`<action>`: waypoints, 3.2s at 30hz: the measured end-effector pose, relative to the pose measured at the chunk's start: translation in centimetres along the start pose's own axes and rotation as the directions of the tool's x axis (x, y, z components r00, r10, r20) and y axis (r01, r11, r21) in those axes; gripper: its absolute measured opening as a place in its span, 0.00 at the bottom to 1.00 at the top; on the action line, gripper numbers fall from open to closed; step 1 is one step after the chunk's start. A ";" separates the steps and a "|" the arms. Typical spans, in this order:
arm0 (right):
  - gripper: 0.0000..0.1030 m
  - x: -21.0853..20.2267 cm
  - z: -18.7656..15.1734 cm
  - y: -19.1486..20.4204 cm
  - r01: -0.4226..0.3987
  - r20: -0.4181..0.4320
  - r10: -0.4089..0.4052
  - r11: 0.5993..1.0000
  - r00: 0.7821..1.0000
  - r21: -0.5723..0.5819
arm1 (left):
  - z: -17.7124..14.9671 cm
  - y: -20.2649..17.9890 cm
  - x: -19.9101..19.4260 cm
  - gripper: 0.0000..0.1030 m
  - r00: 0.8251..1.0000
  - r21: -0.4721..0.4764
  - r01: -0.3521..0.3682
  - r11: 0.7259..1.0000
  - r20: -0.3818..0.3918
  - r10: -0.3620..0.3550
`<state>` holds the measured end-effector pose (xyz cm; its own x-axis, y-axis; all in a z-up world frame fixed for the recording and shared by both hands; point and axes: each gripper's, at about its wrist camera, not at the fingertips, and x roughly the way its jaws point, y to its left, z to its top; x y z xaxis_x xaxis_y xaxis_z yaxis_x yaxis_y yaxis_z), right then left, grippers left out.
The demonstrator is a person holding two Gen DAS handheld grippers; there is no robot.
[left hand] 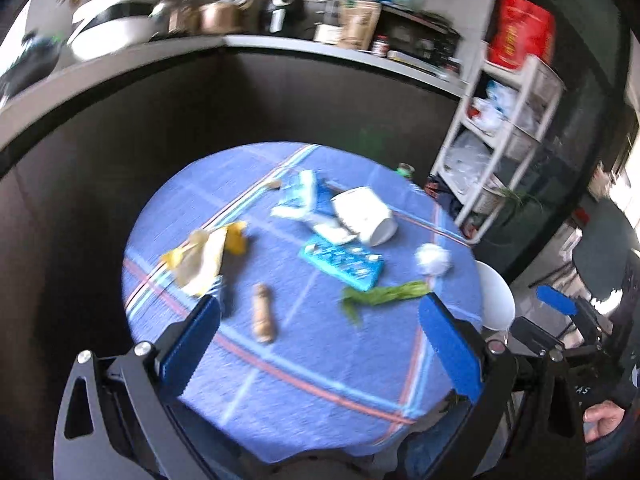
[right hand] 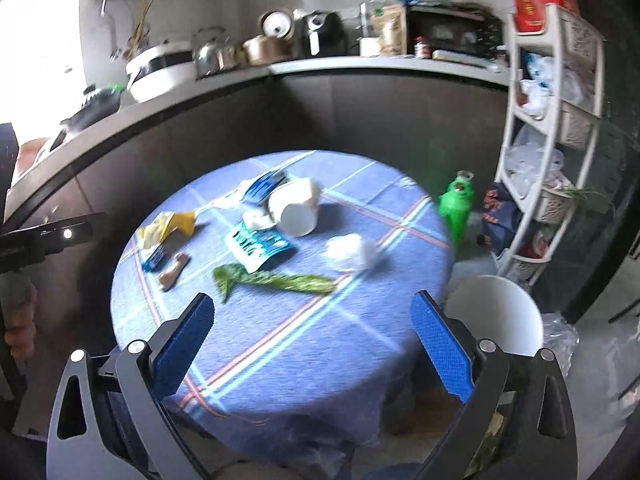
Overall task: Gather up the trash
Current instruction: 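Move both grippers back over the table toward the remaining trash, then grasp the yellow snack wrapper with the left gripper while the right gripper grasps the clear plastic bag, then carry both items to the white bucket while the left gripper opens, dropping the wrapper inside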
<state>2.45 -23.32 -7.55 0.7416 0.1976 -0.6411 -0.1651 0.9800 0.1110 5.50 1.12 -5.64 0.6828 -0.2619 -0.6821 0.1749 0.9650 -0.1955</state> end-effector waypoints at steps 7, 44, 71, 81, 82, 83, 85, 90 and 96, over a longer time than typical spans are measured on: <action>0.92 2.2 1.1 0.6 -0.009 -0.050 0.009 1.000 0.999 0.019 | 0.2 7.1 2.0 0.94 0.998 -0.103 -0.049 0.993 -0.032 0.046; 0.41 17.0 3.7 -4.6 0.140 -0.240 -0.113 0.985 0.964 0.101 | 5.6 10.7 18.6 0.12 0.946 0.099 0.053 0.994 -0.325 -0.018; 0.11 2.6 4.5 -4.7 0.046 0.029 -0.052 0.986 0.998 0.163 | 9.4 -2.8 5.9 0.10 0.969 0.199 0.237 0.951 -0.116 -0.218; 0.11 -1.4 1.7 -9.4 0.107 0.062 -0.127 0.960 0.990 0.259 | 8.1 -12.7 6.0 0.10 0.926 0.288 0.375 0.881 -0.167 -0.339; 0.11 -1.5 1.4 -9.9 0.113 0.062 -0.134 0.957 0.989 0.267 | 7.9 -13.6 6.5 0.10 0.919 0.289 0.391 0.874 -0.181 -0.351; 0.11 -1.9 0.9 -10.7 0.124 0.061 -0.147 0.952 0.987 0.281 | 7.8 -14.4 7.0 0.10 0.913 0.289 0.403 0.868 -0.193 -0.360; 0.11 -2.3 0.1 -11.8 0.141 0.056 -0.165 0.943 0.985 0.303 | 7.4 -16.4 8.1 0.10 0.896 0.292 0.437 0.851 -0.225 -0.383; 0.11 -3.1 -2.0 -15.0 0.186 0.035 -0.213 0.913 0.976 0.363 | 6.7 -21.0 10.0 0.10 0.854 0.296 0.510 0.808 -0.289 -0.433; 0.12 -2.6 -4.4 -18.4 0.244 -0.011 -0.263 0.877 0.965 0.414 | 5.7 -26.3 12.7 0.10 0.806 0.296 0.575 0.762 -0.361 -0.468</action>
<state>0.66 -41.99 -11.28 0.7517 -0.0675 -0.6560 0.3054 0.9173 0.2556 13.59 -27.50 -5.11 0.2123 -0.6681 -0.7131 0.7364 0.5891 -0.3326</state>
